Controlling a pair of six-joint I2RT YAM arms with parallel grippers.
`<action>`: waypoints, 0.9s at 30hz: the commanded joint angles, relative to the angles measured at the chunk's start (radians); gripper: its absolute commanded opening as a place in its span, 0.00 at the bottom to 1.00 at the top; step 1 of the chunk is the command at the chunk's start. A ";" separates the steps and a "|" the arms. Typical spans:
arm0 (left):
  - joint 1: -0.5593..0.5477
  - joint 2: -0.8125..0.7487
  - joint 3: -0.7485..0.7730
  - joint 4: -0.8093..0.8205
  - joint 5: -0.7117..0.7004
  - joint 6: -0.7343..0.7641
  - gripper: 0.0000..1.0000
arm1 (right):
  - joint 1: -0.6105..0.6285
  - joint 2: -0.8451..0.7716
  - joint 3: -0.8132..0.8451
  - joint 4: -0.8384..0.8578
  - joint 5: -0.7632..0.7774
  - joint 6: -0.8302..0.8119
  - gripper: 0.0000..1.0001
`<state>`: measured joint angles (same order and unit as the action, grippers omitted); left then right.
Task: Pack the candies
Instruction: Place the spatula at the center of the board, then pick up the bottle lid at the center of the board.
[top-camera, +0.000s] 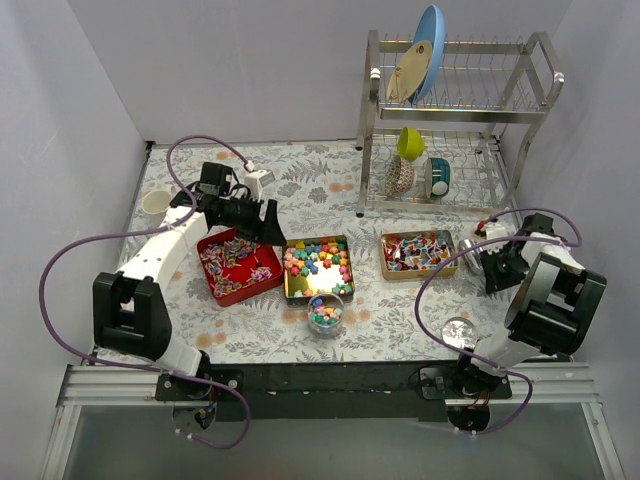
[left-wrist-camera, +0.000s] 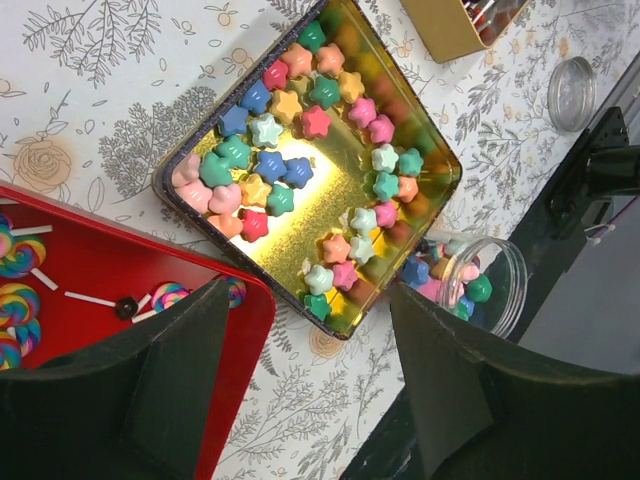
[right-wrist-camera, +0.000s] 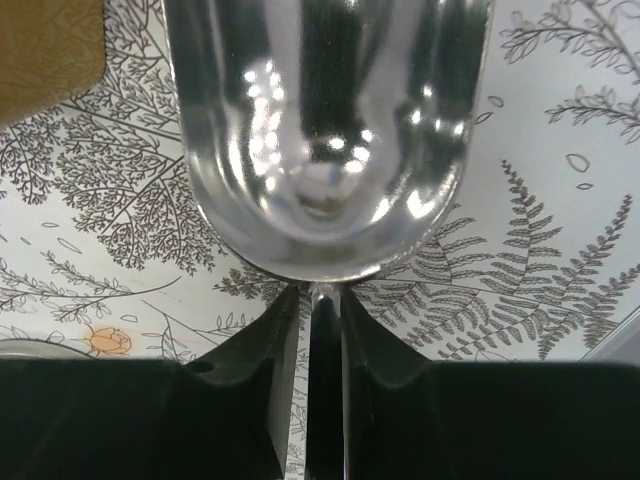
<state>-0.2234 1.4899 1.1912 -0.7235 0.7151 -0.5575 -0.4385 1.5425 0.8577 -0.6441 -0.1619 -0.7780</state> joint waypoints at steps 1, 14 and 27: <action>-0.002 0.023 0.053 -0.021 -0.022 0.038 0.65 | -0.016 0.010 0.050 0.024 -0.051 -0.001 0.37; -0.039 -0.032 0.007 0.153 0.019 -0.065 0.65 | -0.013 -0.288 0.101 -0.214 -0.179 -0.217 0.48; -0.044 -0.210 -0.162 0.291 0.073 -0.136 0.65 | 0.204 -0.550 -0.170 -0.370 -0.189 -0.664 0.47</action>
<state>-0.2642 1.3136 1.0042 -0.4675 0.7780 -0.6933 -0.2855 1.0584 0.7883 -1.0016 -0.3195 -1.2953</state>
